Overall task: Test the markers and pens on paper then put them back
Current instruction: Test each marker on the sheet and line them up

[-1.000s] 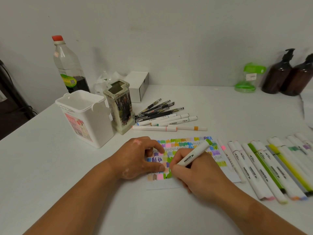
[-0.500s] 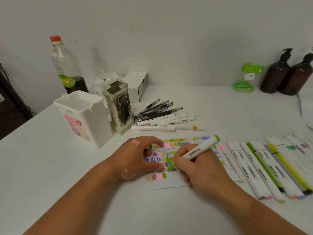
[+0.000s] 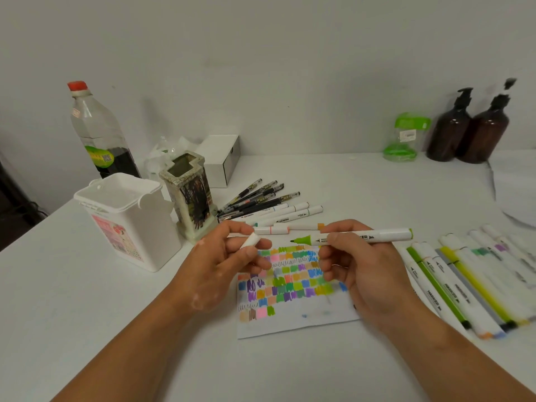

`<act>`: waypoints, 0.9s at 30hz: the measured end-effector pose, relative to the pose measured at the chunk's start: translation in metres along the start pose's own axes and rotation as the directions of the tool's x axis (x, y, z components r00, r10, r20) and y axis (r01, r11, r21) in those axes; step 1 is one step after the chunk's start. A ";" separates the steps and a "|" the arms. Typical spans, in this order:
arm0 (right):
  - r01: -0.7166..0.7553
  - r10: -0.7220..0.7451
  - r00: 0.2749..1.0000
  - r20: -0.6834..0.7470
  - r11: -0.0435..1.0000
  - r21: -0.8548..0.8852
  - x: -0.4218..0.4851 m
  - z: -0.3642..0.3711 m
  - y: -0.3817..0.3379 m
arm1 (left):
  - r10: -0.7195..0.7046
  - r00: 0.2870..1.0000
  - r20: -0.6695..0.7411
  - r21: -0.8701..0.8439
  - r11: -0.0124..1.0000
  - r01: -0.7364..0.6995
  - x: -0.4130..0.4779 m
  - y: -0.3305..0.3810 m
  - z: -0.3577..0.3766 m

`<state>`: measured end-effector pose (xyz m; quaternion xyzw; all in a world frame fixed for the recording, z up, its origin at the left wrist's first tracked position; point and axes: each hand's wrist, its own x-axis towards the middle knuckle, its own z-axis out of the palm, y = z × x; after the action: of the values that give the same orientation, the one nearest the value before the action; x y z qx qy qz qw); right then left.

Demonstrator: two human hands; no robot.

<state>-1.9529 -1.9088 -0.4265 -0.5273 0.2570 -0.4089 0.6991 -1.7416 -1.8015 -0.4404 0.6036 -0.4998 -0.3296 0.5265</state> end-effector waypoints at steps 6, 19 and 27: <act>0.034 -0.030 0.998 0.063 0.997 -0.068 -0.001 0.002 0.002 | -0.007 0.999 0.038 0.021 1.000 0.007 -0.002 0.005 0.006; 0.035 -0.008 0.991 0.136 0.980 -0.194 -0.006 0.011 0.008 | 0.050 0.997 0.067 0.075 0.996 -0.055 -0.006 0.008 0.012; 0.021 0.019 0.986 0.166 0.970 -0.241 -0.007 0.010 0.007 | 0.067 0.996 0.063 0.092 0.993 -0.073 -0.005 0.005 0.011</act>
<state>-1.9469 -1.8969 -0.4305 -0.6409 0.2451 -0.3294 0.6486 -1.7544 -1.8000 -0.4389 0.5996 -0.5513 -0.3051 0.4934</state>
